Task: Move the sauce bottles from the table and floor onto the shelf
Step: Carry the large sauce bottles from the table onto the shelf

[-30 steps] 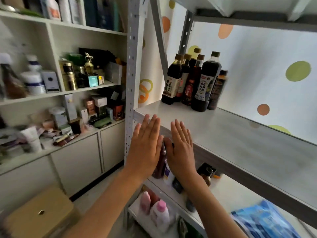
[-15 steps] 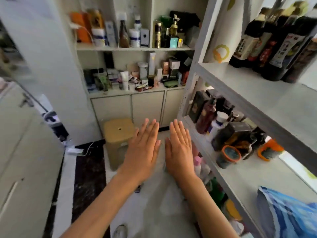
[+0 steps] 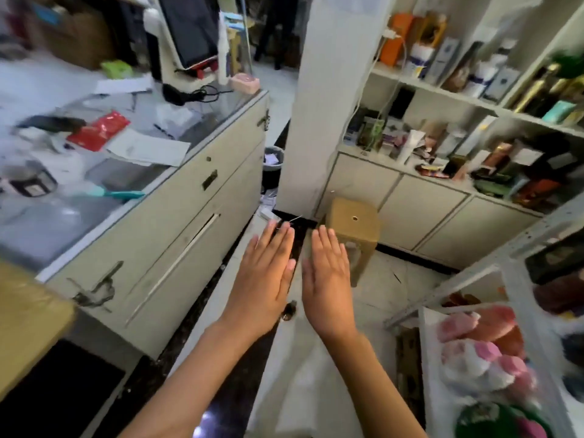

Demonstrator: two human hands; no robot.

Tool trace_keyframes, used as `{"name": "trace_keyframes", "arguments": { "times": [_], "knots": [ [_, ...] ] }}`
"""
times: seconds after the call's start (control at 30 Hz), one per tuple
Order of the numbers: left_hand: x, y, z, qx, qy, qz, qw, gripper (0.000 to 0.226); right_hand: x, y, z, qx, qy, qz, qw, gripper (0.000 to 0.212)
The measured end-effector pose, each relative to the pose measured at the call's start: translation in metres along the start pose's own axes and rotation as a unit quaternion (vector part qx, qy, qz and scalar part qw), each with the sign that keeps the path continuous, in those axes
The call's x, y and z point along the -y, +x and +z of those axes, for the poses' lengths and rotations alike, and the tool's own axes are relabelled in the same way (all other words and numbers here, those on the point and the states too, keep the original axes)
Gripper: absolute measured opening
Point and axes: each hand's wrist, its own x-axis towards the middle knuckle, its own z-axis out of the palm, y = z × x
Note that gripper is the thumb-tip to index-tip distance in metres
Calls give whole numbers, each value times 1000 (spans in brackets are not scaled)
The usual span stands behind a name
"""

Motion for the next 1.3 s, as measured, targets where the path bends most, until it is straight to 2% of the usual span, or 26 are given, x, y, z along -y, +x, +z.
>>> {"name": "trace_keyframes", "arguments": {
  "times": [0.23,0.33,0.63,0.83,0.97,1.3],
  "knots": [
    [137,-97,-126,-83,24,-143,986,54,190,-9,114,80,77,-126,986,51],
    [193,-150,-174,-140,48,-206,967,53,267,-24,156,125,96,-177,972,51],
    [289,-282,-276,-208,83,-382,897,60,429,-68,257,228,151,-276,922,54],
    [332,-314,-314,-239,76,-443,861,53,489,-68,299,288,169,-310,890,56],
    [365,-329,-334,-273,52,-488,828,49,517,-49,331,340,186,-303,871,57],
    [479,-300,-384,-257,88,-560,782,51,603,13,454,435,258,-273,819,56]
  ]
}}
